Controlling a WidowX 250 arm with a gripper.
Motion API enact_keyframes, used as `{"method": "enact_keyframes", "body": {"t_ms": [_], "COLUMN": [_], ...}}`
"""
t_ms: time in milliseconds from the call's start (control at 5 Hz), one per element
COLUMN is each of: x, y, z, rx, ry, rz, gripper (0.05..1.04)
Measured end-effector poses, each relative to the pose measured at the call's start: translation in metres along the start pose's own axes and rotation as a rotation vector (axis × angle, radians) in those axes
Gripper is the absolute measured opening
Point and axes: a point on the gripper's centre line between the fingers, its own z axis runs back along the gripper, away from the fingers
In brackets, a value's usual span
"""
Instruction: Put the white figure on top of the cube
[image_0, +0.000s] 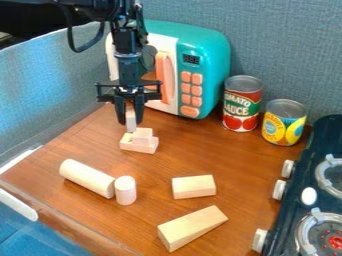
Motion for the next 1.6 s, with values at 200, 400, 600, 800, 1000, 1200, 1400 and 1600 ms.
{"method": "enact_keyframes", "body": {"t_ms": [200,400,600,800,1000,1200,1400,1600], "x": [0.001,0.010,0.021,0.021,0.021,0.019,0.020,0.022], "y": [-0.002,-0.015,-0.033,-0.036,-0.036,-0.036,-0.034,-0.030], "z": [-0.012,-0.014,-0.017,-0.016,-0.013,-0.013,-0.007,-0.009], "rx": [0.019,0.049,0.088,0.086,0.079,0.077,0.056,0.064], "ry": [0.022,-0.006,-0.056,-0.061,-0.055,-0.042,-0.030,-0.006], "rz": [-0.017,-0.064,-0.132,-0.125,-0.118,-0.110,-0.100,-0.090], "gripper": [0.294,0.294,0.294,0.294,0.294,0.294,0.294,0.294]}}
